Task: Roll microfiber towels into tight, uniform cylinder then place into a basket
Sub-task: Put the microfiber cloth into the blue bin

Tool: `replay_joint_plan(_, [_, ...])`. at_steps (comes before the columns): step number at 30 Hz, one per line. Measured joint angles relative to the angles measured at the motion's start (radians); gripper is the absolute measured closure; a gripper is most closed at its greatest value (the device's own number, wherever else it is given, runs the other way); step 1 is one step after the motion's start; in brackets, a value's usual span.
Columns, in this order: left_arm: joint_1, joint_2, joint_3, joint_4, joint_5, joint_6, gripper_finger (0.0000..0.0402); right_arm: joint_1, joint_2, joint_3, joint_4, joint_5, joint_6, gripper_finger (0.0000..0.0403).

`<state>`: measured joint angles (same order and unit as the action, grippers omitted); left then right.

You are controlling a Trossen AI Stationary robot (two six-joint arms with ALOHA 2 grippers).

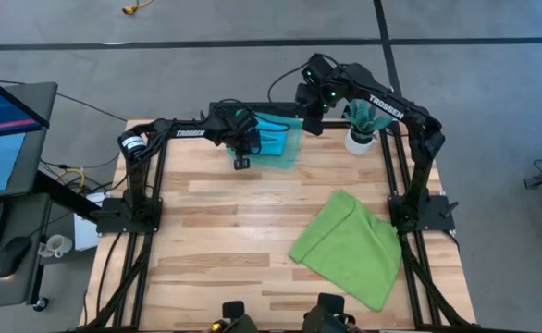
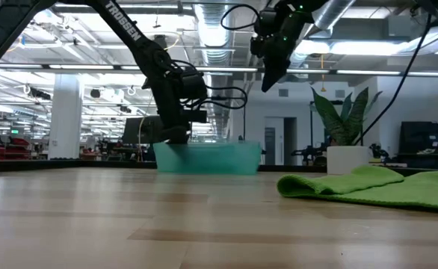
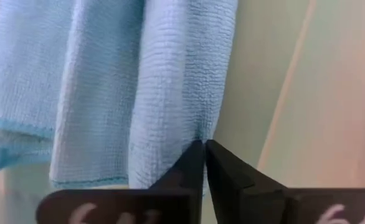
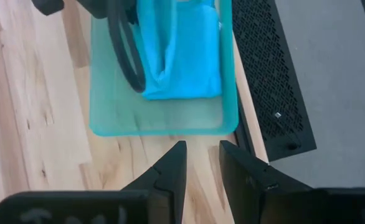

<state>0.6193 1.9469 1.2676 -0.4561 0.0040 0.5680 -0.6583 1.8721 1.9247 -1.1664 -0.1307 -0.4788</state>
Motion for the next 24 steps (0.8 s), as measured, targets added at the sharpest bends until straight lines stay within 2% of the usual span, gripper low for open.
replay_joint_plan(14, [0.0, -0.034, 0.06, -0.03, 0.009, -0.059, 0.04, 0.004, 0.0, -0.003, -0.036, -0.003, -0.045, 0.0285])
replay_joint_plan(24, [0.009, -0.035, 0.119, -0.067, 0.008, -0.054, 0.0401, -0.006, 0.0, -0.153, -0.007, -0.03, -0.082, 0.0285])
